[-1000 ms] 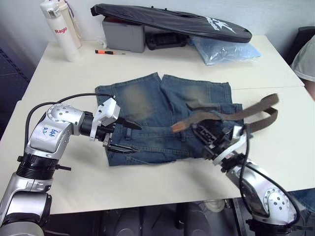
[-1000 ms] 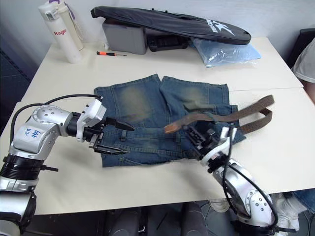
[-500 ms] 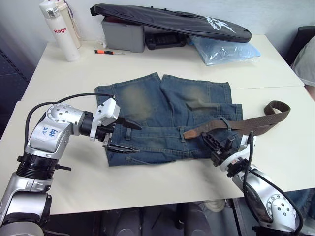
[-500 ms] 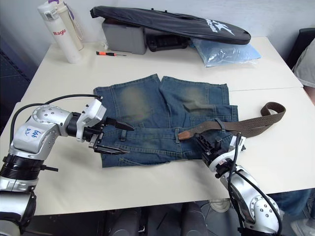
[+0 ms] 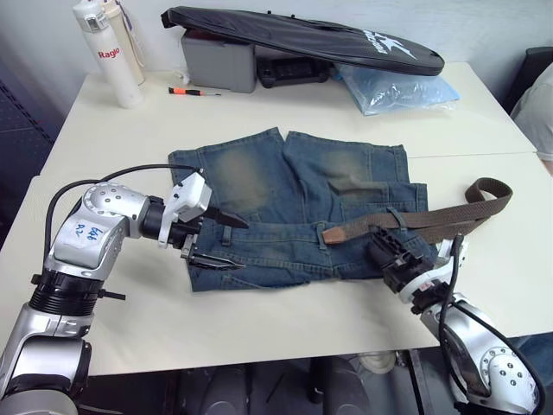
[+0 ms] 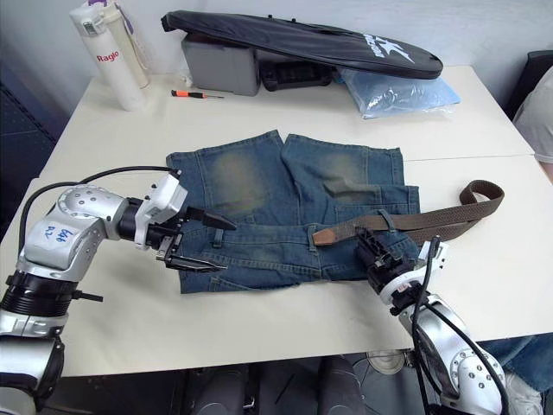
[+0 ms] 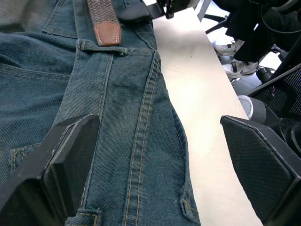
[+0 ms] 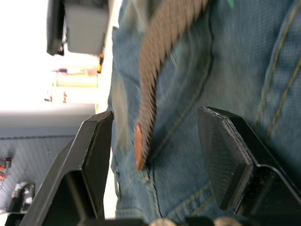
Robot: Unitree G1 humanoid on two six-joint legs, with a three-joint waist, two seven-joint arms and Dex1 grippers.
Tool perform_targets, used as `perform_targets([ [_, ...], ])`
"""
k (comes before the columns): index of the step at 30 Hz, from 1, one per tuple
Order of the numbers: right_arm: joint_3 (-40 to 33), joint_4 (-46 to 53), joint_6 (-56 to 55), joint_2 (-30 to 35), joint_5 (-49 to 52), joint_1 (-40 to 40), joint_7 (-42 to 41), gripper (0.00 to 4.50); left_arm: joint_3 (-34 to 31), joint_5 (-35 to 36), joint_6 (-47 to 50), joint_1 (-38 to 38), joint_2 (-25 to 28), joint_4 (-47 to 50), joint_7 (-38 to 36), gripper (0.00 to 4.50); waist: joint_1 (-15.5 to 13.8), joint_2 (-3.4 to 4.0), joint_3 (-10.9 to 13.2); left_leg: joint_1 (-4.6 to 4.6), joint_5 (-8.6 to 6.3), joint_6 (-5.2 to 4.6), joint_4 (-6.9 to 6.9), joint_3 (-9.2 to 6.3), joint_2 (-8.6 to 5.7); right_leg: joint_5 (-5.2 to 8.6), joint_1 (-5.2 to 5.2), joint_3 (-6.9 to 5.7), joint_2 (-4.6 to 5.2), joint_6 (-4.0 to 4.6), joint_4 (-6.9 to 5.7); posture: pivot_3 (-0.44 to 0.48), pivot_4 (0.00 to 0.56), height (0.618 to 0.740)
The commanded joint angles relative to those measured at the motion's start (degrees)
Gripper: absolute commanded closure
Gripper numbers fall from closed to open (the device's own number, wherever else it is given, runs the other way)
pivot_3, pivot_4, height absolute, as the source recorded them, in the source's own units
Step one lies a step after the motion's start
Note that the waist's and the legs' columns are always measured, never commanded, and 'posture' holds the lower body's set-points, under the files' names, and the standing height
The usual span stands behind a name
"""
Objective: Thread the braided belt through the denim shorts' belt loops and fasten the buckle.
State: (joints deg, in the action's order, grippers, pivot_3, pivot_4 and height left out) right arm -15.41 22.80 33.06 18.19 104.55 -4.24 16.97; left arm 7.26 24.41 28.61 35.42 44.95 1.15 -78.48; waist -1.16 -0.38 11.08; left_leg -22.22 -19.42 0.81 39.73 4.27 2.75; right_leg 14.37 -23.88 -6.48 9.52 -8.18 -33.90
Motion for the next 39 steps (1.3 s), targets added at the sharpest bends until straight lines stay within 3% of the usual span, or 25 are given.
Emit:
perform_targets([
  [1,-0.9,0.2,-0.4,0.4,0.2,2.2,-1.2,1.34,-0.3,-0.1,-1.0,1.2,-0.4,0.0,-0.3,0.00,0.1,0.00,0.0,0.00,0.00,0.00,0.00,0.00,0.00,0.00,-0.01,0.00,0.00,0.00,0.00,0.000,0.150,0.740],
  [9,0.3,-5.1,-0.4,-1.3,-3.0,5.8,-1.2,1.34,-0.6,-0.2,-1.3,1.2,-0.1,0.0,0.1,0.00,0.0,0.00,0.0,-0.01,0.00,0.00,-0.01,0.03,0.00,0.00,-0.01,0.01,0.00,0.00,0.01,0.000,0.150,0.740],
  [15,-0.8,-6.2,-1.2,-3.6,-4.2,7.3,-1.6,3.92,-0.8,-0.3,-1.4,1.2,0.1,0.0,0.4,0.00,0.0,0.01,0.0,-0.01,0.00,0.00,-0.01,0.04,0.00,0.00,-0.02,0.02,-0.01,0.00,0.00,0.000,0.150,0.740],
  [17,-1.5,-5.8,-1.5,-3.8,-4.1,7.2,-1.6,4.25,-0.9,-0.3,-1.4,1.2,0.2,-0.1,0.5,0.00,0.0,0.01,0.0,-0.01,0.00,0.01,-0.01,0.04,0.00,0.00,-0.02,0.02,-0.01,0.00,0.00,0.000,0.150,0.740],
  [23,-5.1,-4.1,-3.1,-2.5,-5.6,7.7,-3.0,4.25,-2.5,0.8,0.0,1.2,-0.1,0.1,2.8,0.00,-0.1,0.01,0.0,-0.01,0.00,0.01,-0.01,0.04,0.00,0.00,-0.02,0.02,-0.01,0.00,0.00,0.000,0.150,0.740],
  [39,1.5,-3.8,-3.4,-5.6,-26.2,7.4,-15.6,4.25,-3.9,1.5,1.2,1.7,-0.3,0.7,5.1,0.00,0.0,0.01,0.0,-0.01,0.01,0.01,-0.02,0.06,0.00,0.00,-0.04,0.03,-0.01,0.00,-0.01,0.000,0.150,0.740],
])
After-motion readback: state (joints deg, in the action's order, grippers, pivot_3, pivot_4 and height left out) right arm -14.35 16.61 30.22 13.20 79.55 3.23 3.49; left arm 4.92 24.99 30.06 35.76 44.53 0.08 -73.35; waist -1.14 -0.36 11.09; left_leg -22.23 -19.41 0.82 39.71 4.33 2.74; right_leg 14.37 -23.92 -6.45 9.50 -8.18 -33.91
